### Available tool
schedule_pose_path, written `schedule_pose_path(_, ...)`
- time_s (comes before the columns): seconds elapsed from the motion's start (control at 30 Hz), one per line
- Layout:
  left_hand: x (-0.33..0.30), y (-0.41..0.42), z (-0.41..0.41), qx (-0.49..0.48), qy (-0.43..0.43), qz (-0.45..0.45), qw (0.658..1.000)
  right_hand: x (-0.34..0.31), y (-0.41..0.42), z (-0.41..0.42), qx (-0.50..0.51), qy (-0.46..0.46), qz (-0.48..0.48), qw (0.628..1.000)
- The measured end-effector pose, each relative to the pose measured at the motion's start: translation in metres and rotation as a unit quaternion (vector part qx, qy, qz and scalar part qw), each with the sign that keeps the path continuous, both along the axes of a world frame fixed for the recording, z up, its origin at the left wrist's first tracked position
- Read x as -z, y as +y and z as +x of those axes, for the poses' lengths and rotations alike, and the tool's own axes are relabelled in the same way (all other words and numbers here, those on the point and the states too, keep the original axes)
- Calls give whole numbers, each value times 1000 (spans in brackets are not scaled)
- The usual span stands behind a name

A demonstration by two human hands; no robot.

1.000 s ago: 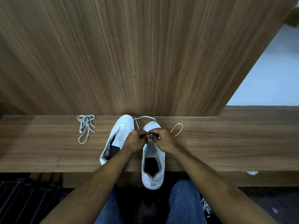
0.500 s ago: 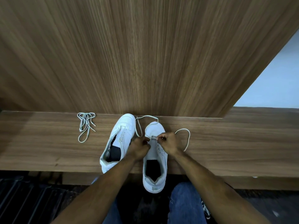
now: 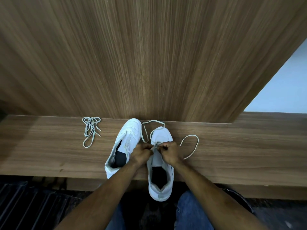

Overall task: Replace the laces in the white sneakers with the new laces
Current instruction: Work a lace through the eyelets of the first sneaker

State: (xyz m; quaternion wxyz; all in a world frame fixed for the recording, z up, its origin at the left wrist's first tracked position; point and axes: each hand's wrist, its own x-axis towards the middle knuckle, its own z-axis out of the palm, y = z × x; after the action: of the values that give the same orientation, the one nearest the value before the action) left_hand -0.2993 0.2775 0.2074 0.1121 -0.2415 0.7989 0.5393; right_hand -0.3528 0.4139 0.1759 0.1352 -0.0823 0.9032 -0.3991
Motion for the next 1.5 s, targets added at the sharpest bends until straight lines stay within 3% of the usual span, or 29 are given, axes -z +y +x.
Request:
schedule_pose_path(0.17, 3, 6, -2, -37, 21, 38, 998, 3, -2, 4, 9, 11, 14, 1000)
schedule_pose_path(0.27, 3, 3, -7, -80, -18, 47, 995, 1, -5, 5, 2, 20, 29, 999)
schedule_pose_path(0.47, -8, -3, -20, -53, -54, 9, 997, -3, 2, 6, -16, 44, 12, 999)
schedule_pose_path(0.53, -14, -7, -23, -88, -29, 60, 994, -4, 10, 10, -27, 83, 28, 996)
schedule_pose_path(0.6, -31, -12, -27, -161, 11, 187, 969, -5, 18, 13, -15, 100, 47, 994)
schedule_pose_path(0.67, -54, -28, -37, -217, 61, 268, 937, -7, 23, 16, 2, 60, 40, 997)
schedule_pose_path(0.8, -103, -75, -57, -332, 173, 366, 852, 2, 25, 22, 23, -6, -27, 999)
schedule_pose_path(0.87, -118, -90, -59, -359, 208, 378, 828, 3, 27, 24, 23, -4, -25, 999)
schedule_pose_path(0.93, -118, -87, -56, -357, 205, 334, 848, 1, 27, 26, 12, -17, 4, 1000)
schedule_pose_path(1.03, -80, -68, -45, -288, 143, 242, 916, -4, 24, 27, 1, -39, 40, 998)
schedule_pose_path(1.13, -35, -42, -26, -1, 40, 192, 981, -5, 26, 28, 0, -47, 34, 998)
schedule_pose_path(1.2, -8, -23, -21, 69, 18, 53, 996, -7, 29, 30, -11, -50, 16, 999)
schedule_pose_path(1.23, 2, -13, -17, 72, 45, -74, 994, -7, 30, 31, -22, -49, 11, 999)
schedule_pose_path(1.3, 1, 4, -6, 107, 47, -173, 978, -7, 32, 33, -48, -51, 15, 997)
schedule_pose_path(1.43, 0, -3, -12, 95, 26, -227, 969, -3, 33, 32, -66, -57, 37, 996)
schedule_pose_path(1.5, -13, -9, -21, 3, 62, -86, 994, -1, 31, 31, -59, -56, 39, 996)
